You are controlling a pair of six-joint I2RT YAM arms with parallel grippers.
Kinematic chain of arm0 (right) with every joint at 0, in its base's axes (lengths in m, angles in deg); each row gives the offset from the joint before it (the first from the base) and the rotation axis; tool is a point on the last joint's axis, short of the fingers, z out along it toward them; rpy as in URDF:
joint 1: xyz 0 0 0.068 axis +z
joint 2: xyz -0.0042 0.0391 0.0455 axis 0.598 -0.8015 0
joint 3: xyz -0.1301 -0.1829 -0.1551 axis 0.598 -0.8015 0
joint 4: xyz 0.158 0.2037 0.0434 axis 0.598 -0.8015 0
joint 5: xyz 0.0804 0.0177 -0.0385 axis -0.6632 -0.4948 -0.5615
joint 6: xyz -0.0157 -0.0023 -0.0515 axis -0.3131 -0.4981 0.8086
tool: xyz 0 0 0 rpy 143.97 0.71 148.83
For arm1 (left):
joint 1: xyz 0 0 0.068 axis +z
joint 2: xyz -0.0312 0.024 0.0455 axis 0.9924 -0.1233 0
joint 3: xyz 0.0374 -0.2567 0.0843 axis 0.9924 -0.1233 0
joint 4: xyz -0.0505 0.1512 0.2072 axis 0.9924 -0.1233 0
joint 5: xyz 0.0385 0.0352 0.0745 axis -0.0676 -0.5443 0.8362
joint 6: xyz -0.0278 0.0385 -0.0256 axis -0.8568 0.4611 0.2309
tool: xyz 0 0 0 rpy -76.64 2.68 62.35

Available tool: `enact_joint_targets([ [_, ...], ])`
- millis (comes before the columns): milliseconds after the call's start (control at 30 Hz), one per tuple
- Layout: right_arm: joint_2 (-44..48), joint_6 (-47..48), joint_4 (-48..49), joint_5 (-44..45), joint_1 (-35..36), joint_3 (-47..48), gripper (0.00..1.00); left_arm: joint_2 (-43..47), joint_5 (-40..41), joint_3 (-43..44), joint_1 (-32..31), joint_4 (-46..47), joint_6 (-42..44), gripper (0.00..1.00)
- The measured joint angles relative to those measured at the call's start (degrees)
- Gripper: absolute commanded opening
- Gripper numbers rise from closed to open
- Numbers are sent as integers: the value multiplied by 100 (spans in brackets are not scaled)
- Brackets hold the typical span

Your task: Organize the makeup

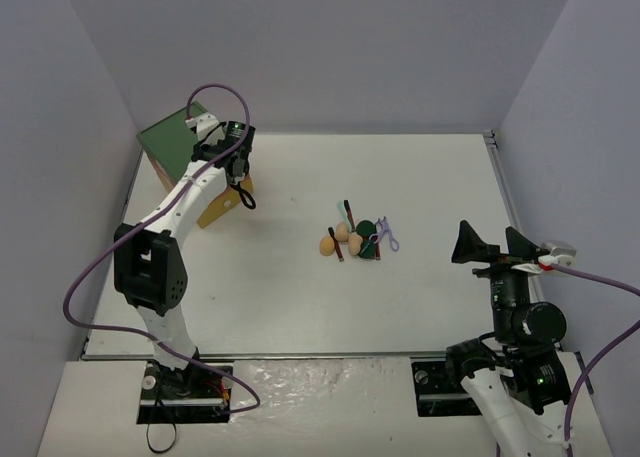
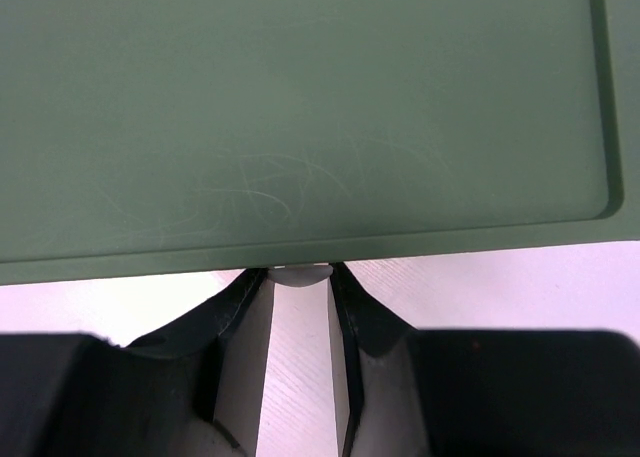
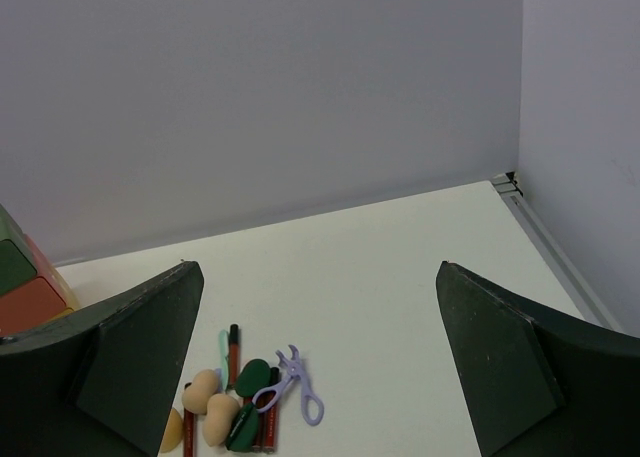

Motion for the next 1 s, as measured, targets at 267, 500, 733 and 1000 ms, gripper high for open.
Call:
enact_joint_targets([
  [267, 37, 0, 73, -16, 0, -2, 100, 150, -166, -131, -5, 3, -108, 3],
  [500, 106, -1, 102, -22, 0, -4, 100, 528, -205, -568, -220, -4, -281, 3],
  [733, 119, -1, 125, -22, 0, -47, 100, 715, -162, -793, -524, -125, -443, 4],
  [1000, 196, -2, 125, -24, 0, -72, 100, 889, -95, -1017, -881, -272, -724, 4],
])
